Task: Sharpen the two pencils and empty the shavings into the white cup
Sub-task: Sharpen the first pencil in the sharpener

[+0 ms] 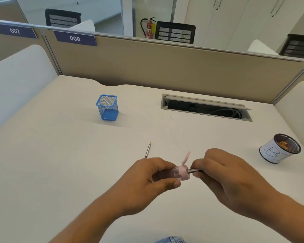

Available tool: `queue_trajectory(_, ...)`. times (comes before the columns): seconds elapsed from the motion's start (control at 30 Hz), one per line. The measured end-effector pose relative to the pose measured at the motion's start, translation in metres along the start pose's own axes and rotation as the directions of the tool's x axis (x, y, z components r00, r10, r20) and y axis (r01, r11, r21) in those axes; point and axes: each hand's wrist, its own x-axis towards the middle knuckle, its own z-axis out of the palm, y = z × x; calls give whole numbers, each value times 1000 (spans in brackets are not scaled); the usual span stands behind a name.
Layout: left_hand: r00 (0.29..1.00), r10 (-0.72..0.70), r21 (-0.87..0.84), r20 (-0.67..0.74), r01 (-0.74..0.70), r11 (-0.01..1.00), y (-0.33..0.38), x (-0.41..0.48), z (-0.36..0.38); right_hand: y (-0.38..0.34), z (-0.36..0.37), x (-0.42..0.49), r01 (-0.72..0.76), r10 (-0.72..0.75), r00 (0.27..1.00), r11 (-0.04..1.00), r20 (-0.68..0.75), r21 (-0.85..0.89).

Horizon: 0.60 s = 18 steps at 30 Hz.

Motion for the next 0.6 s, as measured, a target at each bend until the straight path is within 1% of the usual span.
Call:
queue_trajectory(0.03, 1000, 21, 24, -14, -21, 999, 0, 0, 1, 0, 1, 0, 22, -23, 999, 999, -22, -38)
queue_trajectory(0.1, 984, 148, 141, -97, -133, 981, 0, 0, 5, 1, 1, -1, 45, -47, 998, 998, -44, -45)
queue_trajectory(0.13, 967, 216, 203, -138, -186, 961, -1, 0, 7, -1, 2, -1, -14, 15, 999, 1000, -31, 8)
queue_trajectory(0.17, 948, 272, 253, -167, -225, 941, -1, 0, 9, -5, 5, -1, -130, 130, 991, 982, 5, 137)
queue_trajectory(0.2, 932, 315, 298, -182, -253, 920, -1, 1, 11, -7, 6, 1, -302, 285, 953, 893, 102, 333)
queue_trajectory(0.23, 919, 348, 347, -184, -270, 898, -2, 1, 13, -8, 7, 2, -475, 421, 879, 718, 225, 510)
queue_trajectory(0.27, 911, 371, 393, -180, -279, 876, -3, 2, 14, -6, 9, 2, -624, 505, 775, 514, 381, 589)
queue_trajectory(0.3, 906, 384, 422, -179, -282, 862, -3, 2, 14, -5, 8, 5, -707, 510, 695, 359, 506, 609)
queue_trajectory(0.33, 902, 388, 422, -188, -282, 861, -3, 3, 13, -3, 8, 6, -728, 491, 677, 340, 548, 595)
queue_trajectory(0.37, 901, 382, 396, -204, -281, 874, -2, 4, 11, -2, 7, 6, -707, 477, 703, 396, 527, 585)
queue_trajectory(0.4, 903, 368, 359, -221, -276, 892, -1, 5, 9, -2, 7, 7, -647, 448, 761, 485, 469, 588)
queue_trajectory(0.43, 908, 349, 324, -234, -266, 908, -1, 6, 7, -2, 7, 6, -568, 413, 823, 584, 389, 580)
queue_trajectory(0.5, 922, 307, 264, -238, -243, 933, 0, 6, 4, 2, 3, 3, -405, 324, 914, 748, 242, 526)
queue_trajectory(0.53, 926, 294, 240, -235, -238, 941, 0, 6, 4, 6, 2, 1, -303, 259, 953, 859, 160, 413)
queue_trajectory(0.57, 928, 288, 221, -236, -238, 946, 1, 5, 5, 9, 0, 1, -204, 190, 978, 946, 79, 250)
queue_trajectory(0.6, 926, 290, 207, -240, -243, 948, 1, 5, 5, 10, -1, 2, -122, 121, 993, 986, 17, 112)
